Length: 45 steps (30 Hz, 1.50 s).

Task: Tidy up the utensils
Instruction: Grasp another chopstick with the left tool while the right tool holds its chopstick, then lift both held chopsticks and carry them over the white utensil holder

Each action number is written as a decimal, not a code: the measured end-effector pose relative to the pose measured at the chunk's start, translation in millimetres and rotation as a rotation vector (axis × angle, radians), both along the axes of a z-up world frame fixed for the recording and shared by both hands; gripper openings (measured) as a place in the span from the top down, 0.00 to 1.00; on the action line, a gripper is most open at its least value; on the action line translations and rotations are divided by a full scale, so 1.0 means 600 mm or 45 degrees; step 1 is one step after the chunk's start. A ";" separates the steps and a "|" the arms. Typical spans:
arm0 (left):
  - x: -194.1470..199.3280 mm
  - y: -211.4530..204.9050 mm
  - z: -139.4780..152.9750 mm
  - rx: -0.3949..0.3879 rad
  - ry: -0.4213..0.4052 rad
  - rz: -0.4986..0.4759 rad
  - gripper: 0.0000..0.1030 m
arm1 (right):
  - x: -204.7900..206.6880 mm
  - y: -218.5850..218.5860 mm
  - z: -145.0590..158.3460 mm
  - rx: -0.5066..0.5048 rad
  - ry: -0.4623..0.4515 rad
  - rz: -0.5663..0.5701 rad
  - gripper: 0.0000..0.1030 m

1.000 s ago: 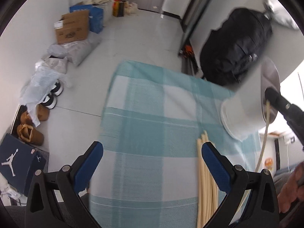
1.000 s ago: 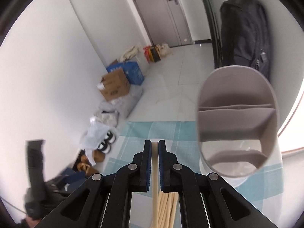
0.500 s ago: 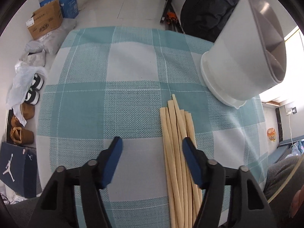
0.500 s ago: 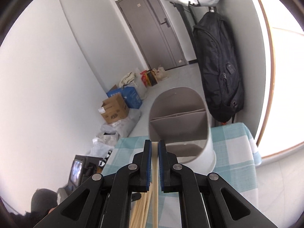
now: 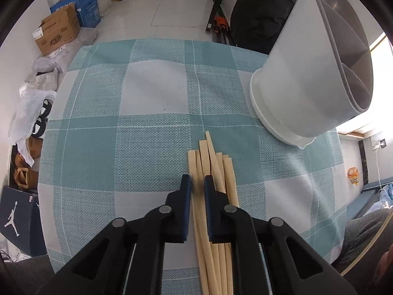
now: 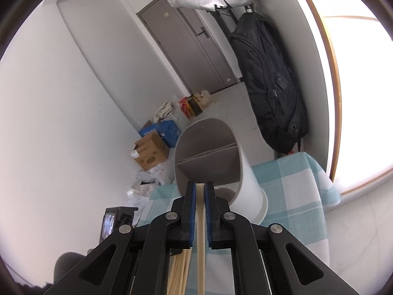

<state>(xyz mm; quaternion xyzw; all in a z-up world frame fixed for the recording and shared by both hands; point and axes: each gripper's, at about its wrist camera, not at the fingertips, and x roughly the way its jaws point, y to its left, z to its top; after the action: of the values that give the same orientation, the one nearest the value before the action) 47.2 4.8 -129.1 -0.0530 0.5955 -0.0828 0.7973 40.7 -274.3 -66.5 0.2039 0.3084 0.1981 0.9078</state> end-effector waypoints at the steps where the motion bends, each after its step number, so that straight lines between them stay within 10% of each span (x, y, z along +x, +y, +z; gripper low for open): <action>1: -0.001 -0.001 -0.001 0.010 -0.010 0.002 0.96 | 0.001 -0.003 -0.001 0.009 0.006 -0.004 0.94; 24: -0.040 0.003 0.114 -0.197 -0.425 0.112 0.98 | -0.036 -0.002 0.022 0.011 -0.162 -0.095 0.94; 45: -0.061 -0.013 0.218 -0.230 -0.618 -0.032 0.99 | -0.049 0.029 0.086 -0.051 -0.334 -0.089 0.94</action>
<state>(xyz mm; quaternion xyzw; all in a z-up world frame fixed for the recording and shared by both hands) 10.8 -3.1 1.7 -0.0949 0.3774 -0.1559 0.9079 11.6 -257.2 -14.9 0.1687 0.1838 0.1849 0.9505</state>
